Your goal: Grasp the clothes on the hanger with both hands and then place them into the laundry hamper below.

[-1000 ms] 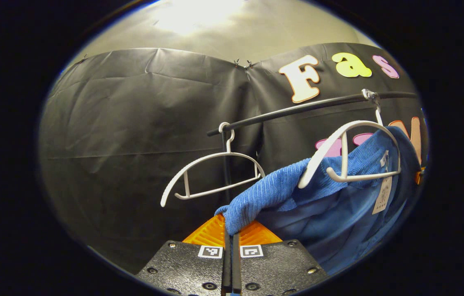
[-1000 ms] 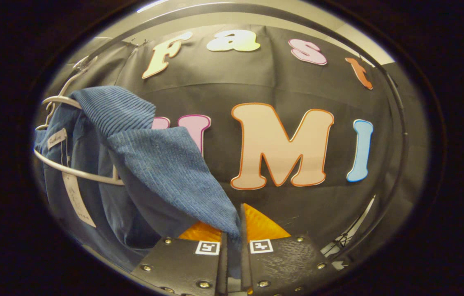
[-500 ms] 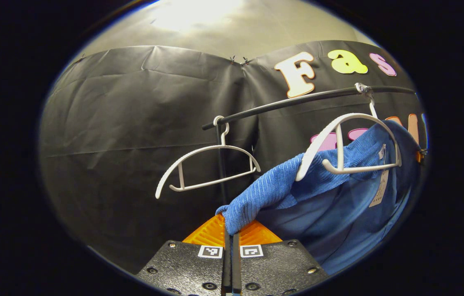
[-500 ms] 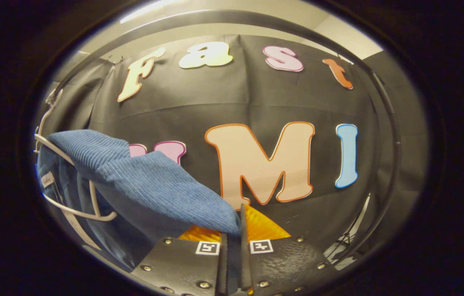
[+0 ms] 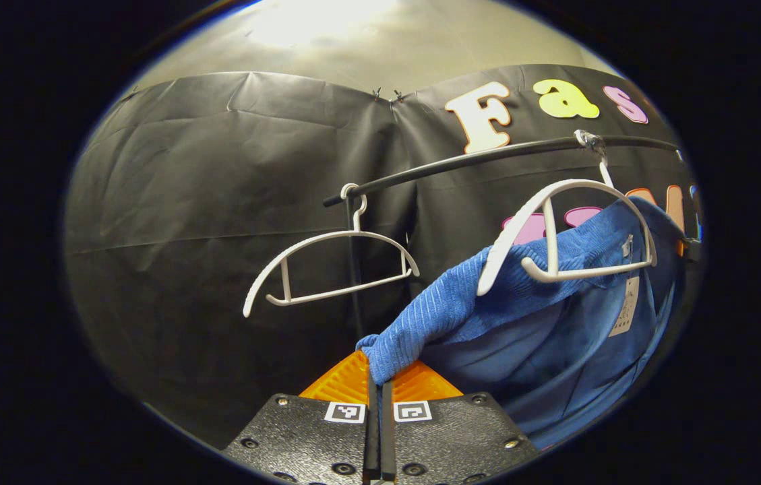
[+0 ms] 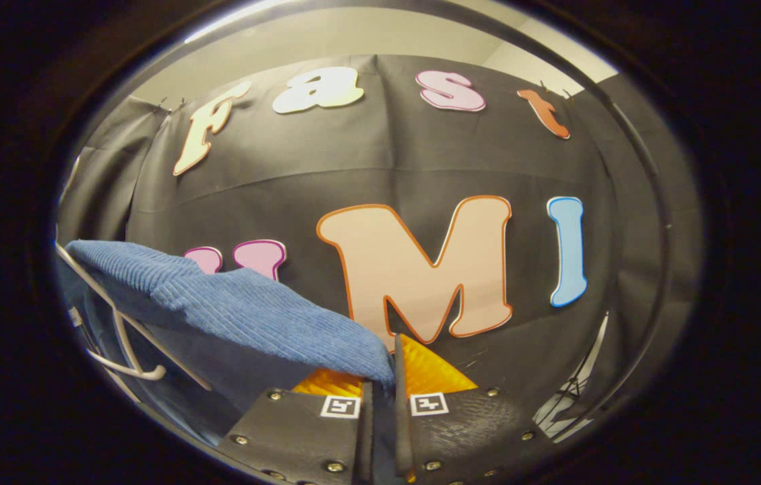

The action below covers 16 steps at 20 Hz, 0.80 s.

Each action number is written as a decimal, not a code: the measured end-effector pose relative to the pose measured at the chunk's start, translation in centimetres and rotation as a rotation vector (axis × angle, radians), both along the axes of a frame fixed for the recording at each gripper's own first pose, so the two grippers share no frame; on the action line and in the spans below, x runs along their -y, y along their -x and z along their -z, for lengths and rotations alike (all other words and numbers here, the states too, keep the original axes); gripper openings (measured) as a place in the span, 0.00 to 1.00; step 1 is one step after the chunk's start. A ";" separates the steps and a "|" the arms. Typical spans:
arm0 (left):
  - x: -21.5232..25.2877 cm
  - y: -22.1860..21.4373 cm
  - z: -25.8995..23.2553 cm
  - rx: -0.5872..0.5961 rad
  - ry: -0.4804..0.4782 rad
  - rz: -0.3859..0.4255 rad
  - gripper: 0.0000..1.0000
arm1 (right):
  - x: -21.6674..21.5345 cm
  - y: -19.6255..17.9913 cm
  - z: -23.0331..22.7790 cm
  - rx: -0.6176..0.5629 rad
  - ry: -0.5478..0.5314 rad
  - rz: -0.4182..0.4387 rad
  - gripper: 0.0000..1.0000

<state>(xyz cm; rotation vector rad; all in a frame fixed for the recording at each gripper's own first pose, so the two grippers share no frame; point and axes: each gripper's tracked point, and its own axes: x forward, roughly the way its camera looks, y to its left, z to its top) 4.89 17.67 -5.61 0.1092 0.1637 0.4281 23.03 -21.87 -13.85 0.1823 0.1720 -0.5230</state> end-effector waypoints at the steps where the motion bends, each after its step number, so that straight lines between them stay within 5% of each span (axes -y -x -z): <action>1: 0.1 0.0 0.0 0.002 -0.001 0.000 0.00 | 0.0 -0.2 0.4 -0.006 -0.008 0.000 0.13; 7: -0.1 -0.1 1.0 -0.015 0.008 -0.012 0.00 | 0.2 0.0 5.6 -0.101 -0.059 0.023 0.13; 16: 4.2 -0.5 3.4 -0.092 -0.076 0.113 0.00 | -2.4 4.2 13.5 -0.259 -0.067 -0.048 0.13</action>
